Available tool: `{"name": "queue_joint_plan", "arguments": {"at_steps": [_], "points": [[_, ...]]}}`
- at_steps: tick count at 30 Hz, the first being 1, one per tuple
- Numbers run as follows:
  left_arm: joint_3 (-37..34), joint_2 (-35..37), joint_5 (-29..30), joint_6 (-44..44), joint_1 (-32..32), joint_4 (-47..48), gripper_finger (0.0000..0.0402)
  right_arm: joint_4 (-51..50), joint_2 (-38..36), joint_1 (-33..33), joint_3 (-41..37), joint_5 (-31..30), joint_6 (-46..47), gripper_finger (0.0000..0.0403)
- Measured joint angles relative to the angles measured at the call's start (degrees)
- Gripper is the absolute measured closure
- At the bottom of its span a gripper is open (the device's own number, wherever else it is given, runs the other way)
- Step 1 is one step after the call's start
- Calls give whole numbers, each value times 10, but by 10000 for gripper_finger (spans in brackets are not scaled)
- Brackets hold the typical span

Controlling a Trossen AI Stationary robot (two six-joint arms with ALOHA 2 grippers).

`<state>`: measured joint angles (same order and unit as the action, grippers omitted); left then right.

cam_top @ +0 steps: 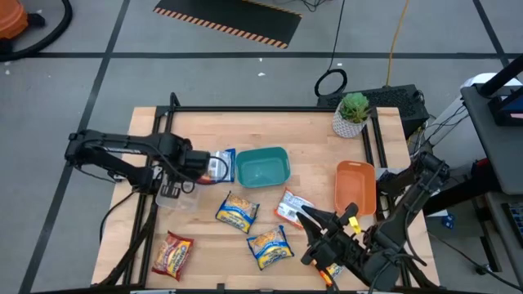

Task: Sort Maruchan noodles
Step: Put the right red noodle pack into the transparent bin

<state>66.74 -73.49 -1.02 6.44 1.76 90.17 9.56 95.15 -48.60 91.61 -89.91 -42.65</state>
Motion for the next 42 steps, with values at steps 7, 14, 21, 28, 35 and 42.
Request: {"name": "queue_joint_plan", "arguments": {"at_steps": [7,14,21,28,35,42], "points": [[-55,1,-1,-47,23,-2,399,0,0,-14,0,0,6,305],[-56,23,-52,-101,65,-2,399,0,0,-18,0,0,5,305],[-56,24,-50,-126,98,-2,399,0,0,-7,0,0,0,305],[-56,24,-14,-137,103,-2,399,0,0,3,0,1,0,305],[-56,24,11,-192,79,-2,371,0,0,1,0,1,0,305],[-56,24,11,-205,44,-1,302,0,0,1,0,1,0,305]]}}
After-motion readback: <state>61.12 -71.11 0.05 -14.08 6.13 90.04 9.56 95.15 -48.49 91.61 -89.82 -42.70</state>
